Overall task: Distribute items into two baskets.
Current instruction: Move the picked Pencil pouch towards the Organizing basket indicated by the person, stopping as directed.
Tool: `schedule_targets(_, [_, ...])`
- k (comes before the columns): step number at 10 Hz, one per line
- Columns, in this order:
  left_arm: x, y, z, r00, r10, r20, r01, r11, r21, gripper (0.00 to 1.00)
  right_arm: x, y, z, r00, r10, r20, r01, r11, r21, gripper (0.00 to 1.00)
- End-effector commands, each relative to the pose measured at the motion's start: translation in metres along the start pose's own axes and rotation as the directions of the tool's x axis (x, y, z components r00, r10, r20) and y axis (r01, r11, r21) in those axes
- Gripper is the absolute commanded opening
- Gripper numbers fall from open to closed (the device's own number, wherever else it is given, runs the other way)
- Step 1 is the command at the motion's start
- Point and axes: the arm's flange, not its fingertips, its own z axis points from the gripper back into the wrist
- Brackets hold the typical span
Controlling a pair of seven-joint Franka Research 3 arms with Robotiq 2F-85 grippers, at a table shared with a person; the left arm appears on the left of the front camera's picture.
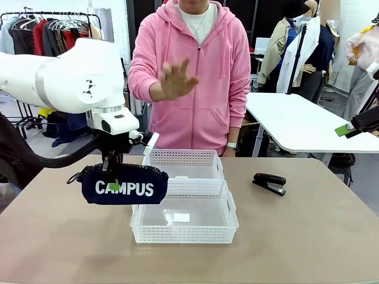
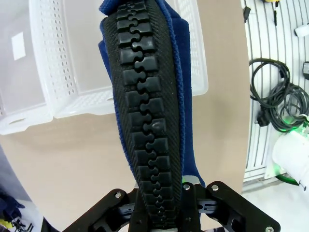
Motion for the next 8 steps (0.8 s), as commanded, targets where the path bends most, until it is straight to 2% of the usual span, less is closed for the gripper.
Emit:
schedule_targets(1, [0.002, 0.000, 0.001, 1.000, 0.006, 0.020, -0.006, 1.000, 0.005, 0.00, 0.001, 0.000, 0.000, 1.000, 0.004, 0.014, -0.005, 1.000, 0.013, 1.00])
schedule_targets(3, [-0.024, -0.004, 0.011, 0.997, 0.071, 0.020, -0.071, 0.997, 0.015, 0.00, 0.001, 0.000, 0.000, 1.000, 0.004, 0.014, -0.005, 1.000, 0.013, 1.00])
schedule_targets(4, [-0.045, -0.006, 0.018, 0.996, 0.087, -0.022, -0.087, 0.996, 0.018, 0.00, 0.001, 0.000, 0.000, 1.000, 0.004, 0.014, -0.005, 1.000, 0.013, 1.00])
schedule_targets(5, [-0.077, -0.005, 0.028, 0.994, 0.105, -0.027, -0.104, 0.994, 0.019, 0.00, 0.001, 0.000, 0.000, 1.000, 0.004, 0.014, -0.005, 1.000, 0.013, 1.00])
schedule_targets(7, [-0.120, -0.007, 0.035, 0.989, 0.060, -0.132, -0.060, 0.998, 0.003, 0.00, 0.001, 0.000, 0.000, 1.000, 0.004, 0.014, -0.005, 1.000, 0.013, 1.00])
schedule_targets(8, [-0.137, -0.006, 0.037, 0.987, 0.047, -0.155, -0.048, 0.999, -0.006, 0.00, 0.001, 0.000, 0.000, 1.000, 0.004, 0.014, -0.005, 1.000, 0.013, 1.00])
